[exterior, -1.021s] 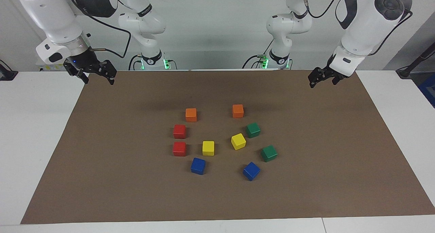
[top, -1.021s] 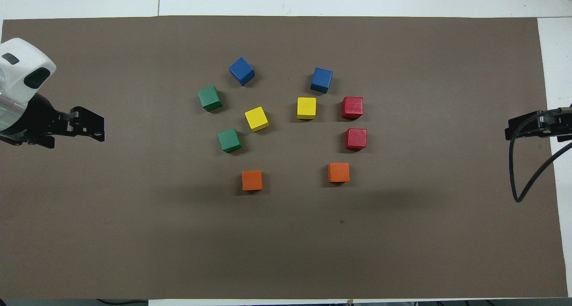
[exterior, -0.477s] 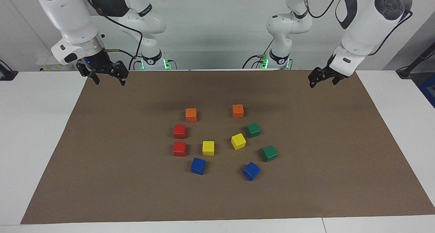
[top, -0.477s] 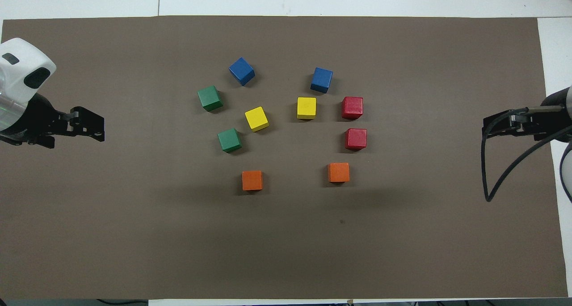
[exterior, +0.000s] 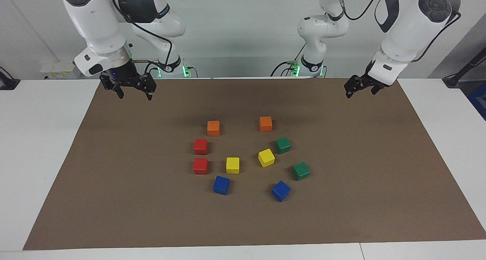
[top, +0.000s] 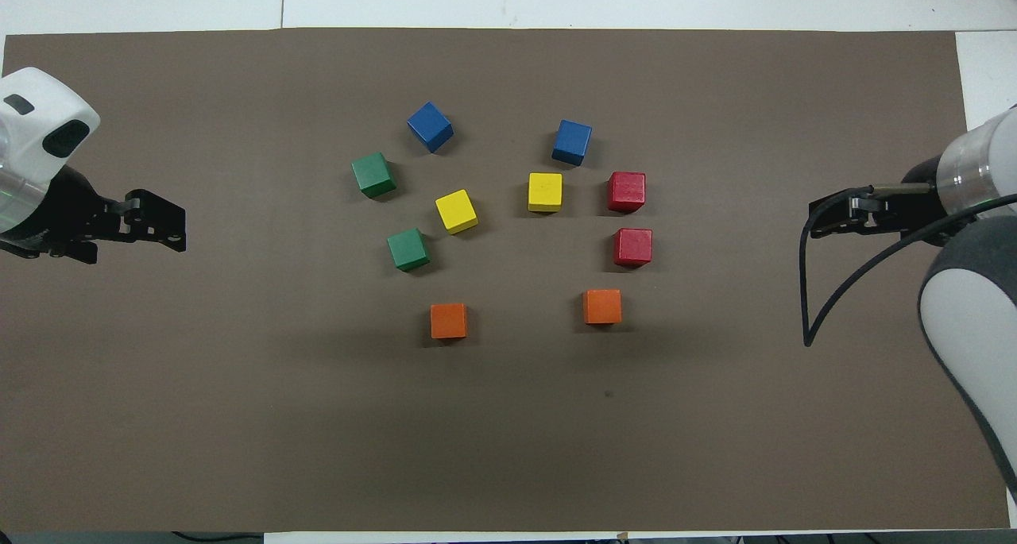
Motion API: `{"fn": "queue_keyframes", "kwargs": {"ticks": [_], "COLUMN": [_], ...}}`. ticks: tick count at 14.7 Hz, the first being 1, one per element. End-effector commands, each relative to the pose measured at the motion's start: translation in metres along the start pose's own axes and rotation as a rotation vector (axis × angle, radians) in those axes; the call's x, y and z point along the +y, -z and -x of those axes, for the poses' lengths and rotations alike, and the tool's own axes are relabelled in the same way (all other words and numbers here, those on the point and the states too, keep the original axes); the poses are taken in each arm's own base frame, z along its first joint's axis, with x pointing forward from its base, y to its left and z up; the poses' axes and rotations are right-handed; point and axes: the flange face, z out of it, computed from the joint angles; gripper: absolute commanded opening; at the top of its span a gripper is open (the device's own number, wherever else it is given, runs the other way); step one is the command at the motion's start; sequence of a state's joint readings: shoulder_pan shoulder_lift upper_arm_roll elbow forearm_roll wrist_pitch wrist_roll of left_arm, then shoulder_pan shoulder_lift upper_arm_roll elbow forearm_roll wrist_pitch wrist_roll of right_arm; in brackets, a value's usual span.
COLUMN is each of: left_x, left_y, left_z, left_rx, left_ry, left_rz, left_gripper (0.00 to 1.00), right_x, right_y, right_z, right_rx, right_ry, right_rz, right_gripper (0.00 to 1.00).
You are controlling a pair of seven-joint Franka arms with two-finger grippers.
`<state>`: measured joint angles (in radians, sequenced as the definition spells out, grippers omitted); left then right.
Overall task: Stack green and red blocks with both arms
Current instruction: 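Reach the right gripper toward the red block nearer the robot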
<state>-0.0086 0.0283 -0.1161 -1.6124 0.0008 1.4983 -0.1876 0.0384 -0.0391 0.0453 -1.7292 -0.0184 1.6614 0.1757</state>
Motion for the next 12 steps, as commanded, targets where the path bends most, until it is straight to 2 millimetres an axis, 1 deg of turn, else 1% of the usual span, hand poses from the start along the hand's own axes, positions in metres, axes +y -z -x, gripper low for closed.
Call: {"fn": "queue_keyframes", "kwargs": {"ticks": [1,2,5,7,10,12], "left_x": [-0.001,-0.001,-0.001,-0.001,-0.001,-0.001], "left_y": [0.002,0.001,0.003,0.003,0.003,0.002], "left_z": [0.007,0.006,0.007,0.007,0.007,0.007], "left_rx": [0.014,0.012,0.014,0.014,0.015,0.014], "left_ry": [-0.003,-0.003,-0.003,-0.003,-0.003,-0.003], "left_rz": [0.008,0.008,0.008,0.008,0.009,0.008], "left_gripper": [1.0,1.0,1.0,1.0,1.0,1.0], "right_x": [-0.012,-0.022,-0.032,-0.045,-0.067,-0.086], "right_y": [-0.007,-0.01,-0.02,-0.027,-0.038,-0.045], "right_z": [-0.001,-0.002,-0.006,-0.009,-0.011,-0.01], "right_rx": [0.011,0.013,0.006,0.007,0.017,0.023], "right_ry": [-0.042,-0.039,-0.054,-0.065,-0.083,-0.1], "right_rz": [-0.011,-0.012,-0.011,-0.012,-0.015,-0.02], "right_gripper": [1.0,1.0,1.0,1.0,1.0,1.0]}}
